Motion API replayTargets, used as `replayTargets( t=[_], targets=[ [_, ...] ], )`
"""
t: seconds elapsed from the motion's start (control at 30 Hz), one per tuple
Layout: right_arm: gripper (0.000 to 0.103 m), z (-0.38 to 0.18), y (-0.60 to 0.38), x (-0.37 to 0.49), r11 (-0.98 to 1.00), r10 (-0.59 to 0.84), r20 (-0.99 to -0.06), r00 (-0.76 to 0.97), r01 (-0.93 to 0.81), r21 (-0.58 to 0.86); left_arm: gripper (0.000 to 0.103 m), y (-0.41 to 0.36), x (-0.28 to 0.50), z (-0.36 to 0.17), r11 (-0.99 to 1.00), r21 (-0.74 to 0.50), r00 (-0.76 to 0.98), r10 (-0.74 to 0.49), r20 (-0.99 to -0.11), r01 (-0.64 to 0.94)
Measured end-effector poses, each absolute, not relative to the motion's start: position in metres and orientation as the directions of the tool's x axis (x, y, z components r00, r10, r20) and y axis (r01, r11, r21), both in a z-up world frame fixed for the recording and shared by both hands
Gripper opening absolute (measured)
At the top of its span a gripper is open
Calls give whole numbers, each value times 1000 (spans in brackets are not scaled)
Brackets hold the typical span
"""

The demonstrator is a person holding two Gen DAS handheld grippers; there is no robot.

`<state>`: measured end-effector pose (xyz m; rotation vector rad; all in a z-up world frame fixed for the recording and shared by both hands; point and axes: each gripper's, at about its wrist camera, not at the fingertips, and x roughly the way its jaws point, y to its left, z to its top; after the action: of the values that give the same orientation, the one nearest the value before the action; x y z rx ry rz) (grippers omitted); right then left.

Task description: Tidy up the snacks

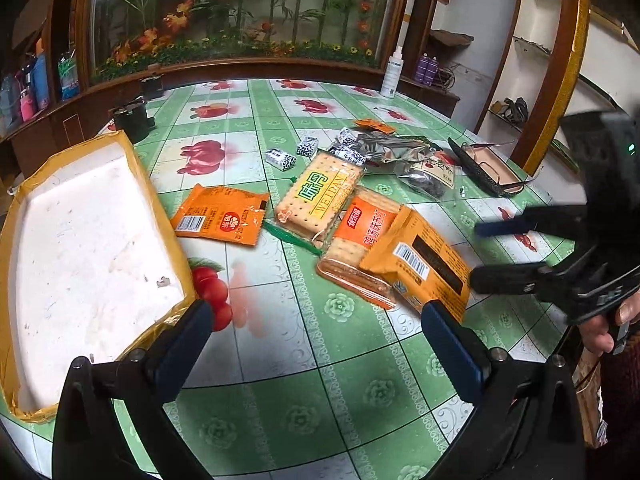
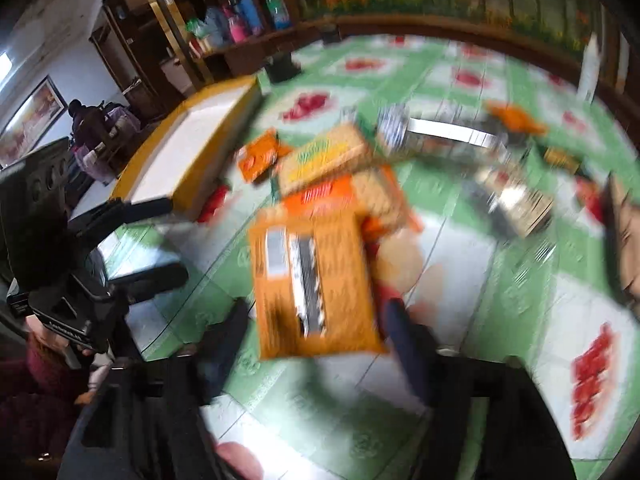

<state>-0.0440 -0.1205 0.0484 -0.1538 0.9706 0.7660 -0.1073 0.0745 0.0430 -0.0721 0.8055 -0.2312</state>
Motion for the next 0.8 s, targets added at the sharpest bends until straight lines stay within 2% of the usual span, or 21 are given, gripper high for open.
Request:
replayTargets(
  t=[0.03, 0.13, 0.33, 0.4, 0.43, 0.63, 0.8],
  targets=[
    [98, 53, -120, -46, 734, 522, -772, 363, -653, 189, 103, 74, -109, 44, 973, -149, 671, -230, -705, 177],
    [98, 54, -110, -44, 715, 535, -763, 363, -676, 179, 103, 77, -113, 48, 976, -132, 677, -213, -704, 170],
    [98, 26, -78, -44, 726, 424, -820, 383, -685, 56, 103, 84, -117, 51, 979, -132, 680, -202, -704, 154],
    [93, 21, -78, -43, 739, 404, -828, 389, -672, 45, 103, 82, -115, 51, 978, -135, 677, -206, -707, 156],
    [76, 19, -80, -41, 750, 401, -827, 394, -660, 49, 103, 81, -114, 51, 978, -135, 675, -208, -708, 159],
    [74, 17, -116, -33, 815, 396, -814, 425, -571, 99, 103, 55, -97, 50, 967, -111, 644, -235, -729, 227],
    [74, 16, -165, -19, 890, 395, -775, 494, -415, 189, 103, 29, -68, 37, 958, -72, 587, -227, -777, 276]
  ],
)
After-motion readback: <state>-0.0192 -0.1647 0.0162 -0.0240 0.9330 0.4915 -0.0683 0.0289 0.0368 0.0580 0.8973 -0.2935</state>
